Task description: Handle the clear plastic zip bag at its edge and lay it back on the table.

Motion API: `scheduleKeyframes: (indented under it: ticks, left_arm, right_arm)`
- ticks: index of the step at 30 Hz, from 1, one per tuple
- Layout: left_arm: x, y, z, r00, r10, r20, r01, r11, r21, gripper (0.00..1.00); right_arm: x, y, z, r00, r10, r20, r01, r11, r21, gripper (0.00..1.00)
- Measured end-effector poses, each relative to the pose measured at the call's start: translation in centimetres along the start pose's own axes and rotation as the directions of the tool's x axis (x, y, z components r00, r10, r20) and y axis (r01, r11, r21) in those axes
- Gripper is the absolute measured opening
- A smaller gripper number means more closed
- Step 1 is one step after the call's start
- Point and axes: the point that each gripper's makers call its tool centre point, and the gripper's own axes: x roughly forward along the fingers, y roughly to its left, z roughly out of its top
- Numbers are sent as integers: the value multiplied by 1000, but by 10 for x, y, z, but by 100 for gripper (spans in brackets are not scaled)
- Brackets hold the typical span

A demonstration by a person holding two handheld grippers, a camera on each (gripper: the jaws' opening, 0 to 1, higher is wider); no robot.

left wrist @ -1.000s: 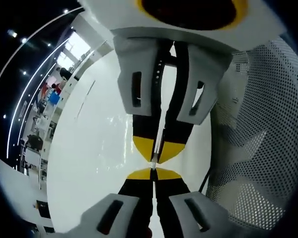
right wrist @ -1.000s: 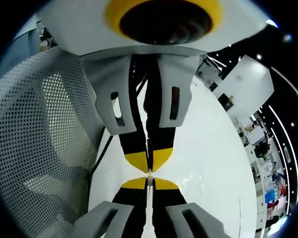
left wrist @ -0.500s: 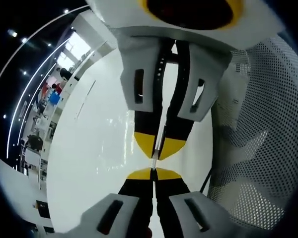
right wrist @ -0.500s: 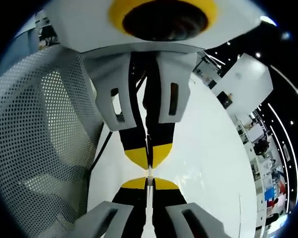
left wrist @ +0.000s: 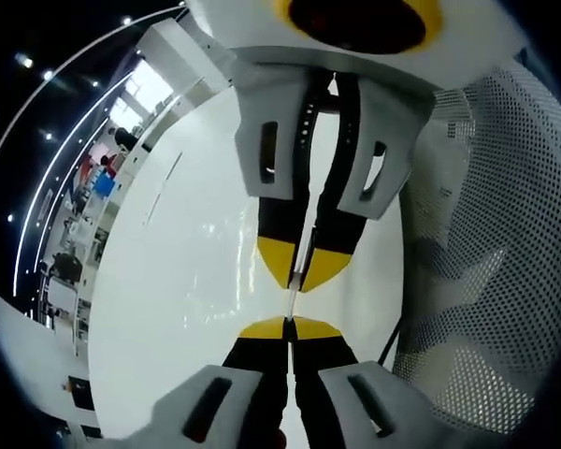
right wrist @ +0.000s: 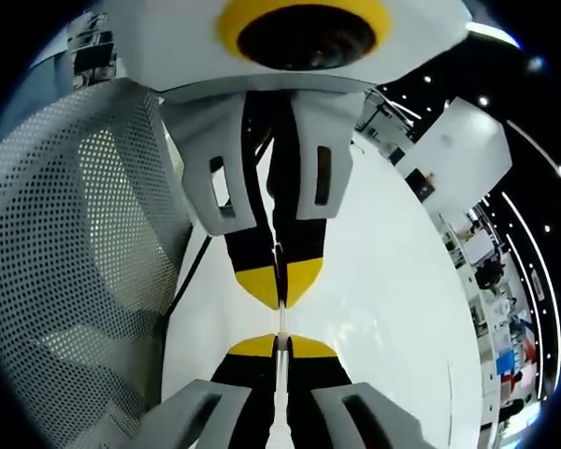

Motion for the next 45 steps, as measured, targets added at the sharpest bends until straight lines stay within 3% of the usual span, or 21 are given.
scheduleKeyframes:
  ticks: [45]
  left_arm:
    - [1, 2, -6, 1000, 12, 6, -12, 1000, -17, 0]
  right_arm:
    - [-13, 0, -19, 998, -30, -47, 32, 999, 34, 0]
